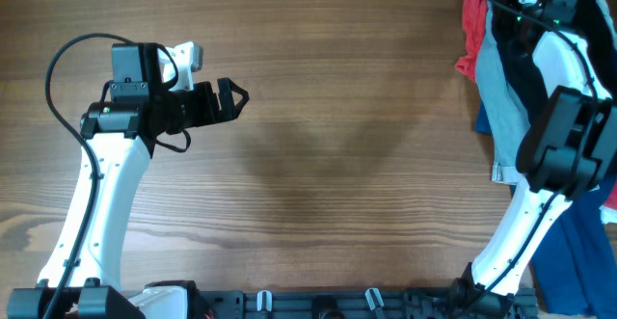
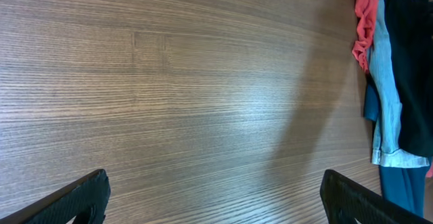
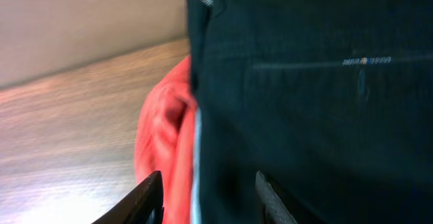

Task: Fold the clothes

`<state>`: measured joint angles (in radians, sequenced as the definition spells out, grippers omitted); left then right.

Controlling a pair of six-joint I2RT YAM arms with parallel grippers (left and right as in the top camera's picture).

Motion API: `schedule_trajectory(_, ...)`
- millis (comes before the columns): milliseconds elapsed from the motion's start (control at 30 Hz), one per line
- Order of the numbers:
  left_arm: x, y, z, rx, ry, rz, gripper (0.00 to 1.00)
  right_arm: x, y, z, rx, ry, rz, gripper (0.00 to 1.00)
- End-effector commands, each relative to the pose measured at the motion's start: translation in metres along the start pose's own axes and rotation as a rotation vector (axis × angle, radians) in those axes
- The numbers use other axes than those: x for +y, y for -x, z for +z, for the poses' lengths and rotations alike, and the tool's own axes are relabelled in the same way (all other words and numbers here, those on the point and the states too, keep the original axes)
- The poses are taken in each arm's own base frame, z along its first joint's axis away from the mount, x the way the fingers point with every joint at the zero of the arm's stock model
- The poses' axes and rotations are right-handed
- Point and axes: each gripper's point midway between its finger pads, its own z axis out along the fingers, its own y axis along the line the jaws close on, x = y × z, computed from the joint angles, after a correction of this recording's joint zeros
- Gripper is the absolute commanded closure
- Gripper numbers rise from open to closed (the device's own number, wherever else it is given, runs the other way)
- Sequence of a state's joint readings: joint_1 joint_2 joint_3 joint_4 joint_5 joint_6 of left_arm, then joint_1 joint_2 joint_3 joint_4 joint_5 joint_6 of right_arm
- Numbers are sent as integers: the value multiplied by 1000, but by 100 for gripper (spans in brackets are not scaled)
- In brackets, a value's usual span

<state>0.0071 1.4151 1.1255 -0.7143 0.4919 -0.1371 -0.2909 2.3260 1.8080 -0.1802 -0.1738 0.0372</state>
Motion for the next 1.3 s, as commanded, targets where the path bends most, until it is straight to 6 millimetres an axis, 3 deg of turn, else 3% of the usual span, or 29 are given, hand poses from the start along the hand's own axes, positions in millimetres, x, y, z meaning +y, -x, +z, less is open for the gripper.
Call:
schedule_trajectory(0, -4, 5, 0, -11, -10, 6, 0, 1, -1, 18, -36, -32, -40, 56)
schedule_trajectory(167, -4, 6, 0, -14, -11, 7, 0, 12, -13, 39, -48, -71, -65, 56)
schedule_trajectory(300, -5, 6, 0, -14, -11, 7, 0, 6, -19, 44, -43, -114, -53, 57)
schedule_trajectory(667, -5, 8, 0, -21, -13, -11, 0, -12, -10, 42, -91, -218, -22, 63)
schedule_trajectory(1000, -5, 9, 0, -26, -14, -8, 0, -25, -11, 38, -87, -264, 36, 96)
schedule_trajectory(1233, -5, 9, 0, -26, -14, -8, 0, 0, 20, 18, -65, -77, 41, 95)
schedule_trajectory(1267, -5, 9, 0, -26, -14, -8, 0, 3, 25, 16, -75, -57, 40, 86)
